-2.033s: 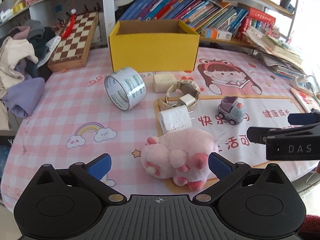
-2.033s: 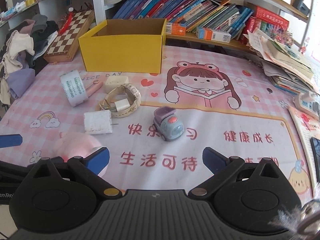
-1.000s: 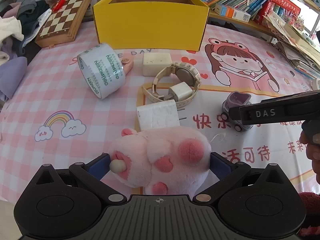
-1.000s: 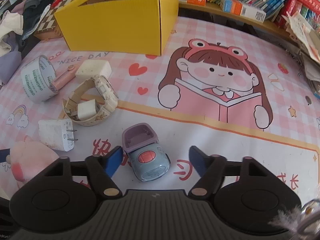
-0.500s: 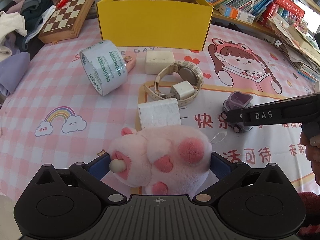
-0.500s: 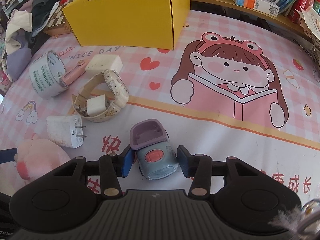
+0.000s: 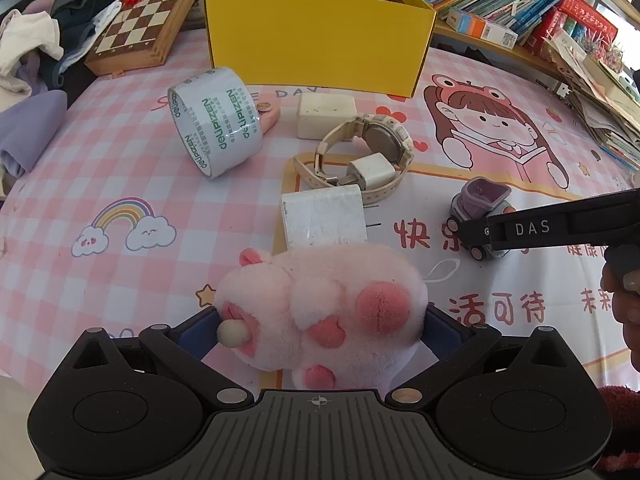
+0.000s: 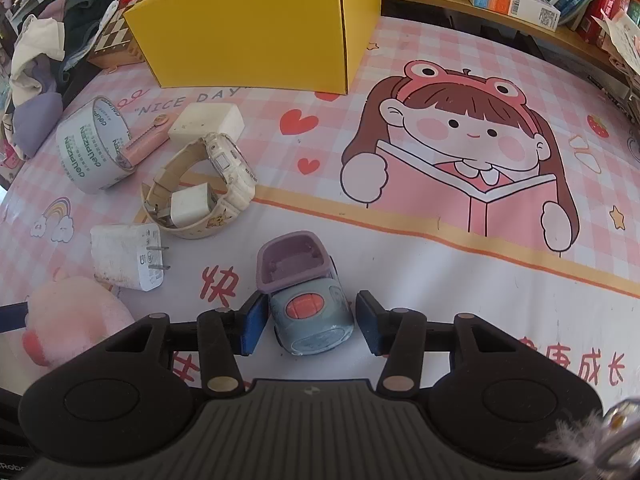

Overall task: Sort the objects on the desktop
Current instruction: 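Lift the pink pig with the left tool while the right tool lifts the toy car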

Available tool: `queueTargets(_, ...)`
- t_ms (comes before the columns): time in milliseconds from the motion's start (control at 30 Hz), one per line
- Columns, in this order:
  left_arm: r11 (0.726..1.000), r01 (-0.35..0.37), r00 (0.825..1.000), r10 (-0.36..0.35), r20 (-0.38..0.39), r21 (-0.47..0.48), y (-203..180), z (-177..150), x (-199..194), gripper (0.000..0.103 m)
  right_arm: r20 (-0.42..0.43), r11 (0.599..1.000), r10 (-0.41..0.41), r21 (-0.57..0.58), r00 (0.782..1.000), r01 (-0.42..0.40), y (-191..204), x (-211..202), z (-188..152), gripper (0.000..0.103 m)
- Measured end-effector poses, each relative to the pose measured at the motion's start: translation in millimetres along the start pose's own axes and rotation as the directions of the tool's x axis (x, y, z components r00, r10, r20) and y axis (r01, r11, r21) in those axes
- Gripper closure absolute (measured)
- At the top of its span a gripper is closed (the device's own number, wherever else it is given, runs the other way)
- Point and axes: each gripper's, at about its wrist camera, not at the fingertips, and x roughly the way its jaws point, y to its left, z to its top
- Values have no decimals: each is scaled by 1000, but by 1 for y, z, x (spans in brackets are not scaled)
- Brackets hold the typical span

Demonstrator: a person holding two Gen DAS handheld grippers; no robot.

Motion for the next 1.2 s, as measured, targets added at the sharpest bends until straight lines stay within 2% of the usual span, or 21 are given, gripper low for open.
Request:
queueTargets(200,1000,10,1000,-10,-8,-6,2,1,3,0,0,1000,4,-10,1000,-4,0,3,2,53)
queueTargets(267,1000,16,1000,-17,-13,-9,3,1,4,0,-2,1000,12,-16,1000,-12,2,3,1,59)
queueTargets(400,999,30,999,-30,-14,-11,5,2,5,1,3,1000,22,-16,1000,-22,4,-1,-1,61)
queueTargets(567,999,46,999,-46,2,-6,10,1,-1,7,19,1000,22,-4,1000,-22,10,-8,-4,61)
queueTargets(767,997,76,997,-75,31,-6,27,1,-11,8,43,999,-5,46,999,3,20,-21,-11,61)
queueTargets(933,995,97,993,-99,60,32,42,2,-24,8,54,994,-26,108,998,20,31,-32,-20,61)
queueTargets(1200,988,126,989,-132,66,93,63,0,-35,8,79,989,-60,142,995,48,63,-48,-36,61)
